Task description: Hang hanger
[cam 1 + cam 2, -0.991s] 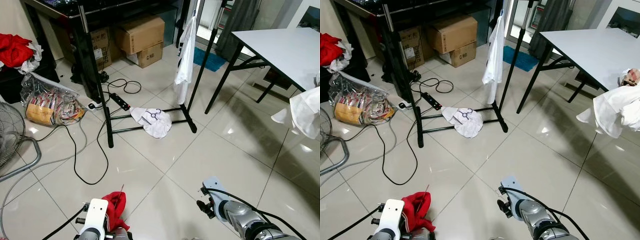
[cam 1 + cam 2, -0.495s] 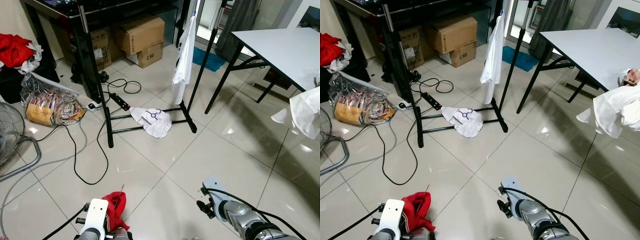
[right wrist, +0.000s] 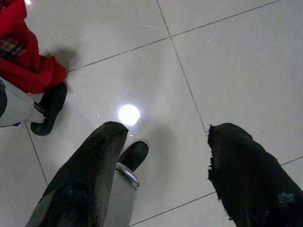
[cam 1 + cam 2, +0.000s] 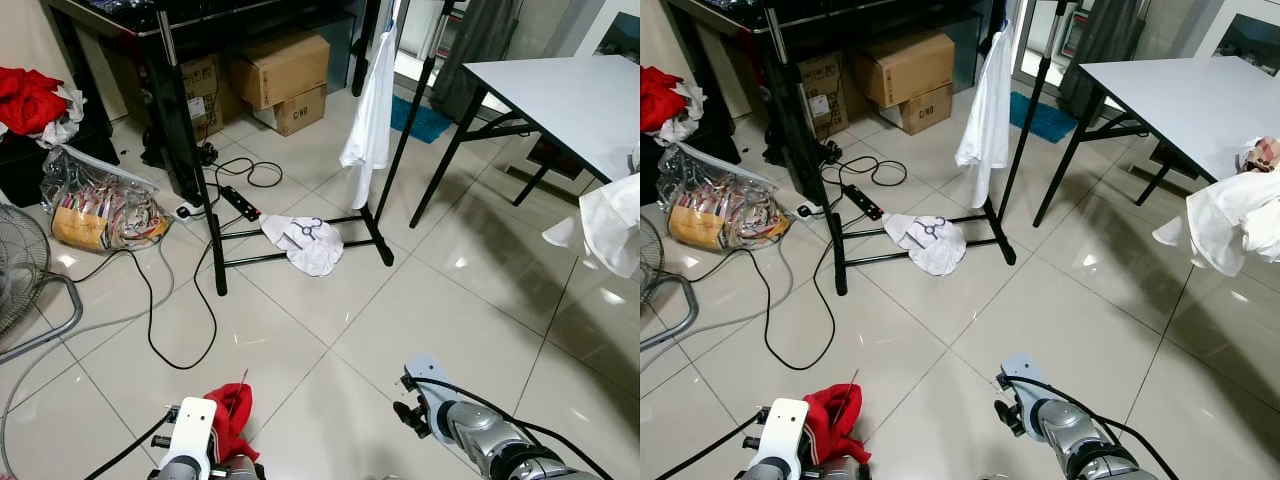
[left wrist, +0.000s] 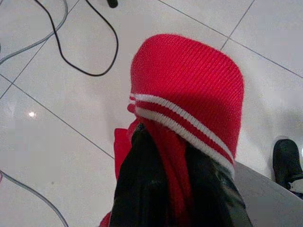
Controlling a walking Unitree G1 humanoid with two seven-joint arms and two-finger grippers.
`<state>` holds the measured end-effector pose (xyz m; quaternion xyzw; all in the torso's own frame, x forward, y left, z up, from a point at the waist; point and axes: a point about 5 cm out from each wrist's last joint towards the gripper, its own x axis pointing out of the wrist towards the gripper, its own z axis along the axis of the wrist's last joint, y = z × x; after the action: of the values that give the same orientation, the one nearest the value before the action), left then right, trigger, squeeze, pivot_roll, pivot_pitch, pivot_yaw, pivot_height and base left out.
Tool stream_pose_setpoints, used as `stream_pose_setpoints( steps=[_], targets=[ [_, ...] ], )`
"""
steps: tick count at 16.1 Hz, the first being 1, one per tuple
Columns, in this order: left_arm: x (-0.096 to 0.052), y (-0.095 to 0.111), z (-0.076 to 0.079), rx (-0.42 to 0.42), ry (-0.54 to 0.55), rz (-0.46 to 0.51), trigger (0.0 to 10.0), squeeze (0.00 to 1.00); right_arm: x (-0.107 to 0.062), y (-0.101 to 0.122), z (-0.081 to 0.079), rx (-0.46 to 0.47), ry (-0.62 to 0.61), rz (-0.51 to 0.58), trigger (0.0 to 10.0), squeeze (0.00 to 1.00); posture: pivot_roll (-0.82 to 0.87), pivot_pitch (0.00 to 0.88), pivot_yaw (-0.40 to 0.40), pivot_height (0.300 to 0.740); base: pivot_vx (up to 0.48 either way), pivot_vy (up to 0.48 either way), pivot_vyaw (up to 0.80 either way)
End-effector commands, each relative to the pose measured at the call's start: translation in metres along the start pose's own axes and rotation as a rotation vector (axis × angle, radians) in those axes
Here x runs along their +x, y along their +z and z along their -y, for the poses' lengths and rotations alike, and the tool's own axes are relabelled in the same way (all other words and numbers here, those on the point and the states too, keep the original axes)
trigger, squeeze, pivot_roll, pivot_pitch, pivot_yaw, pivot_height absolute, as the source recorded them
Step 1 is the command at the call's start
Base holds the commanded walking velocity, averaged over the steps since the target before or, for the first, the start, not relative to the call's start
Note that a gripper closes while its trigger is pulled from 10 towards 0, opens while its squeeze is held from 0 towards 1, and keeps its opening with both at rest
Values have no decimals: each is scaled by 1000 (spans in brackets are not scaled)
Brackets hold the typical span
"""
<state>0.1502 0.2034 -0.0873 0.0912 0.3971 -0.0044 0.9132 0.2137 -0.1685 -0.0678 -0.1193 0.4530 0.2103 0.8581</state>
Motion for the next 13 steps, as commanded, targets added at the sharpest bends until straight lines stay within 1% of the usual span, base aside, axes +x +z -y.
stream_pose_setpoints(
  steps=[1,13],
  targets=[
    [0,-2,1,5,0,-9,10000,0,-1,-1,3,4,-9,1,10000,0,108,9,-53,740,0,0,0],
    [-1,-2,1,1,4,-5,10000,0,-1,-2,1,5,-6,0,10000,0,109,15,-53,740,0,0,0]
  ],
)
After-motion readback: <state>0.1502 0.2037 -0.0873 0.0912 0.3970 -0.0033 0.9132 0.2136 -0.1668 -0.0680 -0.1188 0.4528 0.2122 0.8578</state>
